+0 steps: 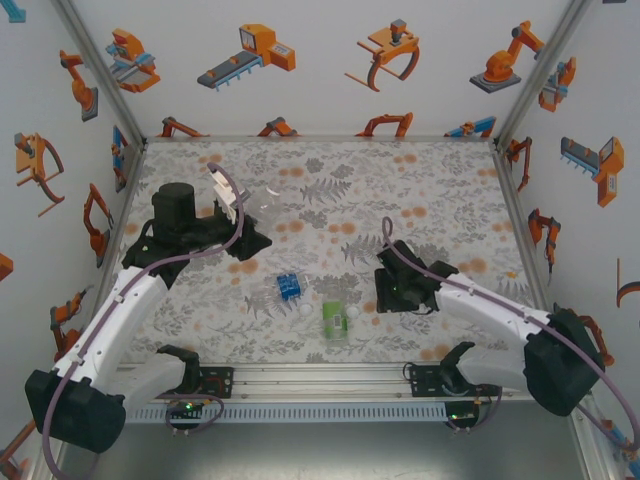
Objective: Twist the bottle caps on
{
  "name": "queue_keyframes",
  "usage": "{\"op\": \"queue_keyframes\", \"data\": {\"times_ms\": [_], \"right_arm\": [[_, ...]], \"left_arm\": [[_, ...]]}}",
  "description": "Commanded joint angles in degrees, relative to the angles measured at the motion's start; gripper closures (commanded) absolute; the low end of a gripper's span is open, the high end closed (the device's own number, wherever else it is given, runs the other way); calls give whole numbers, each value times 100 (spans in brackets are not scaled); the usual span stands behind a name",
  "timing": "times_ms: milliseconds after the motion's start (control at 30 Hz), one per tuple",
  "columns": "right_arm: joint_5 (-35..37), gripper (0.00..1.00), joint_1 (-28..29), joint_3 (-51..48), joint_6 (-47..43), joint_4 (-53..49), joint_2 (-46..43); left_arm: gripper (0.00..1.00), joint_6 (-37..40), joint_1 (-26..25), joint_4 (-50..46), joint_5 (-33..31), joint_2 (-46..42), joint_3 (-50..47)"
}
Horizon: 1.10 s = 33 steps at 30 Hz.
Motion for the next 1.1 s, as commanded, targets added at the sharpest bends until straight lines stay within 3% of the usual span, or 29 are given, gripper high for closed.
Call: {"op": "queue_keyframes", "data": {"times_ms": [0, 400, 933, 1067], "right_arm": [[-107, 53, 286, 376, -103, 86, 245], [17, 56, 934, 972, -51, 263, 1232], [15, 93, 941, 1088, -45, 658, 1758], [87, 98, 941, 1095, -62, 577, 1728]], "left_arm": [[100, 113, 29, -34, 47, -12, 71], [100, 119, 28, -46, 38, -52, 66], [100, 117, 30, -44, 46, -99, 67], [100, 118, 31, -48, 39, -113, 63]]}}
